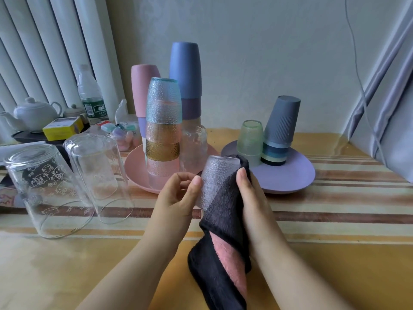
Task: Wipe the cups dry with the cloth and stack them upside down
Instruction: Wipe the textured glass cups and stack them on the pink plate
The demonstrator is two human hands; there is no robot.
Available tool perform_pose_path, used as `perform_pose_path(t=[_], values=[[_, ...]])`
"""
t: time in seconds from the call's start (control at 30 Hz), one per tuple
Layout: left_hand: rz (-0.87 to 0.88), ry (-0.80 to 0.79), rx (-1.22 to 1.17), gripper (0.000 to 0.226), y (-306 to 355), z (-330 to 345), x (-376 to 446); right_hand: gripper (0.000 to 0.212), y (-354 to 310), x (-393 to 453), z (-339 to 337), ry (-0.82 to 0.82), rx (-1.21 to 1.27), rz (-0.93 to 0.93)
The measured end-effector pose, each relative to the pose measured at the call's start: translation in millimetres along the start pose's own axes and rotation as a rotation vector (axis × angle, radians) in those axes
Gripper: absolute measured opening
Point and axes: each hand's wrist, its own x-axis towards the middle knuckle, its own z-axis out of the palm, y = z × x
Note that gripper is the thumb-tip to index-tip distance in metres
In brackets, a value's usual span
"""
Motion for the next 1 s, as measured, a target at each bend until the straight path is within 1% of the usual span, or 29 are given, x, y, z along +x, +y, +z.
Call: perform_pose_path(t=[0.07,0.1,0.2,0.23,0.37,0.47,0.53,0.6,0.67,0.77,0.8,0.87,0.93,0.97,1.0], values=[[0.103,0.005,0.083,0.024,-0.6,-0.5,-1.3,0.043,0.7,-0.9,0.5,0.057,-0.049,-0.054],[0.125,-0.029,0.114,0.028,-2.4,-0.3,-1.9,0.042,1.2,-1.5,0.7,0.072,-0.07,-0.074],[0.065,-0.176,0.109,0.038,-3.9,-0.2,-3.8,0.045,4.0,-0.8,0.8,0.091,-0.131,-0.077],[0.052,-0.209,0.088,0.038,-3.9,-1.8,-3.2,0.044,4.6,-0.2,0.5,0.091,-0.136,-0.075],[-0.02,-0.279,-0.033,0.039,-0.3,-11.6,2.2,0.037,1.5,-0.9,1.6,0.046,-0.099,-0.086],[-0.051,-0.309,-0.063,0.04,-0.4,-14.8,4.9,0.047,1.0,-1.6,1.1,-0.01,-0.039,-0.039],[-0.074,-0.297,-0.101,0.049,-2.6,-17.0,6.7,0.06,1.0,-1.9,1.1,-0.04,0.014,0.03],[-0.084,-0.267,-0.154,0.061,-4.0,-18.1,8.2,0.067,1.6,-1.6,-0.5,-0.057,0.076,0.106],[-0.11,-0.201,-0.242,0.067,-4.0,-17.6,9.4,0.062,0.2,-2.7,-1.7,-0.068,0.142,0.161],[-0.166,-0.178,-0.347,0.059,-3.0,-14.1,8.7,0.052,-4.9,-4.2,-2.3,-0.034,0.163,0.18],[-0.175,-0.172,-0.329,0.054,-2.5,-12.3,7.5,0.048,-4.8,-3.7,-3.3,-0.002,0.152,0.17],[-0.145,-0.128,-0.178,0.043,-4.0,-9.2,5.9,0.036,-4.6,-3.0,-5.0,0.068,0.084,0.125],[-0.05,-0.015,0.036,0.035,-8.0,-7.7,5.1,0.025,-3.0,-1.9,-5.3,0.124,-0.011,0.057],[0.0,0.056,0.12,0.033,-9.4,-7.9,5.0,0.022,-2.4,-1.6,-4.2,0.133,-0.043,0.023],[0.042,0.106,0.171,0.032,-10.1,-8.2,4.1,0.024,-1.3,-1.2,-2.8,0.135,-0.072,-0.007]])
